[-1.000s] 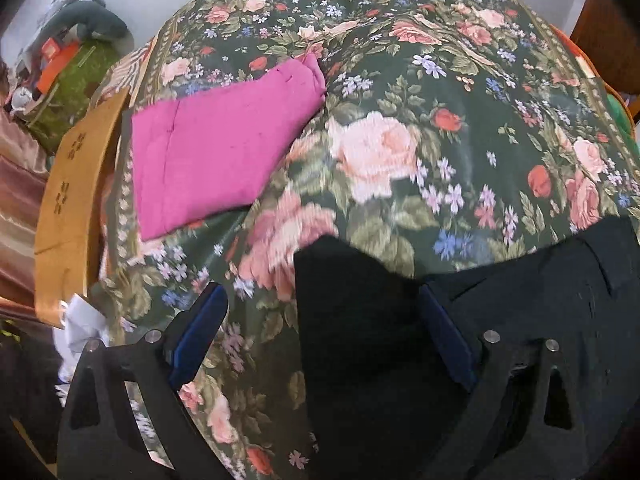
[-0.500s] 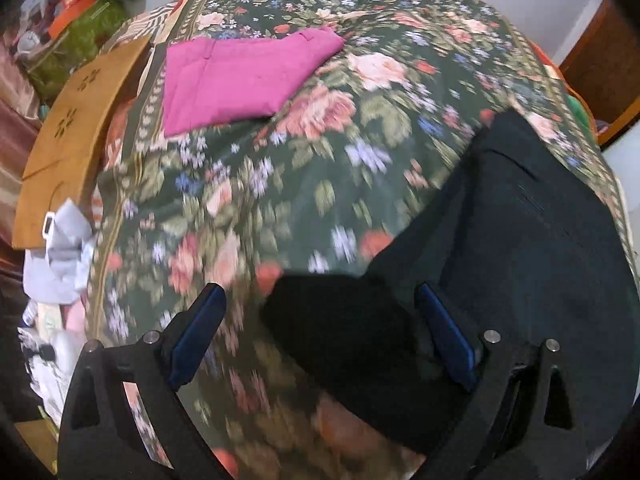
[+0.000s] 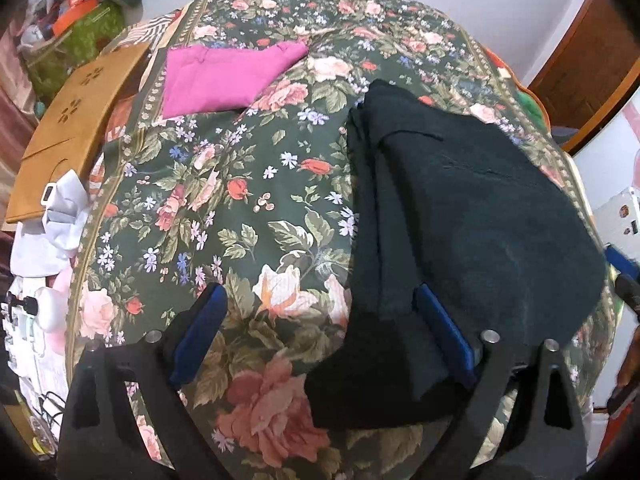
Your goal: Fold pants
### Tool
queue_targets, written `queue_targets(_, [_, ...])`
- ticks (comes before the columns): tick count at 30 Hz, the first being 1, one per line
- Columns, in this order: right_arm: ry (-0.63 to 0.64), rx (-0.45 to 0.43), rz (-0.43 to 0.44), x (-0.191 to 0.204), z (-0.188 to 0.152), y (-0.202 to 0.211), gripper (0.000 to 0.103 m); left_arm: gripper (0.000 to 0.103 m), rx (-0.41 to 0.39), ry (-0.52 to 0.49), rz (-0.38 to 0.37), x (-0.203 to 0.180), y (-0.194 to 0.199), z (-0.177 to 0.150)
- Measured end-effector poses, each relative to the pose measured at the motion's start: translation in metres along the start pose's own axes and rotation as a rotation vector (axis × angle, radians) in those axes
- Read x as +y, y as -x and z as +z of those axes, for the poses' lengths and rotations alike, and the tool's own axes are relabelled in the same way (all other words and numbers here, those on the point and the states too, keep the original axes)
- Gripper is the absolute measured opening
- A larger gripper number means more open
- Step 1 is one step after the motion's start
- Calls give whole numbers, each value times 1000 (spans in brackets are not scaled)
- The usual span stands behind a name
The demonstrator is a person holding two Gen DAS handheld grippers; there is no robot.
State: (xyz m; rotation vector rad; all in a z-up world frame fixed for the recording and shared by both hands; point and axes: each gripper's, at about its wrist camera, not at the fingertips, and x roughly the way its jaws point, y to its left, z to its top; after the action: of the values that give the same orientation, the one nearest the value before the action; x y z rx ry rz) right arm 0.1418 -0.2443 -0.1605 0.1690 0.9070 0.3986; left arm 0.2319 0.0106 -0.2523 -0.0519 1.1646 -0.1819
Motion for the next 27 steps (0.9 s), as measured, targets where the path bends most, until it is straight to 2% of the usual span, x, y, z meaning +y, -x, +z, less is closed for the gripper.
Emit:
queue_targets(3, [-3,33,8,-3,-4,-11,64,75,-21,5,-53,0,18,-1])
queue_targets(7, [-44,41,65,-9,-8,-15,51,74,-84,-66,-42,-13,40,-5])
queue_targets(8, [-51,45,80,-9,-9,-17,45,74,-93,-92,-41,-19,44,-8])
queue_targets(9, [-53,45,90,-8,-10,-18,38,72,-95,-111,-36,-22,44,-9])
queue_targets(12, [-29,44,77,-2,-11,-20,35,64,-86,-142,38,-30,34,-12])
queue_targets(13, [-20,44,69,-1,-11,-21,35,63,-77,-137,45,-30,28,-12])
queue_targets(15, [2,38,42,1,-13,-21,28,62,-79,-114,44,-25,22,-15])
queue_targets(20, [19,45,41,-1,-17,-21,25,62,-98,-32,14,-12,24,-23])
queue_targets(24, [18,43,38,-2,-18,-18,25,62,-103,-5,-6,-4,28,-29])
queue_targets(27, [20,43,35,-2,-20,-17,24,61,-113,10,12,2,36,-31])
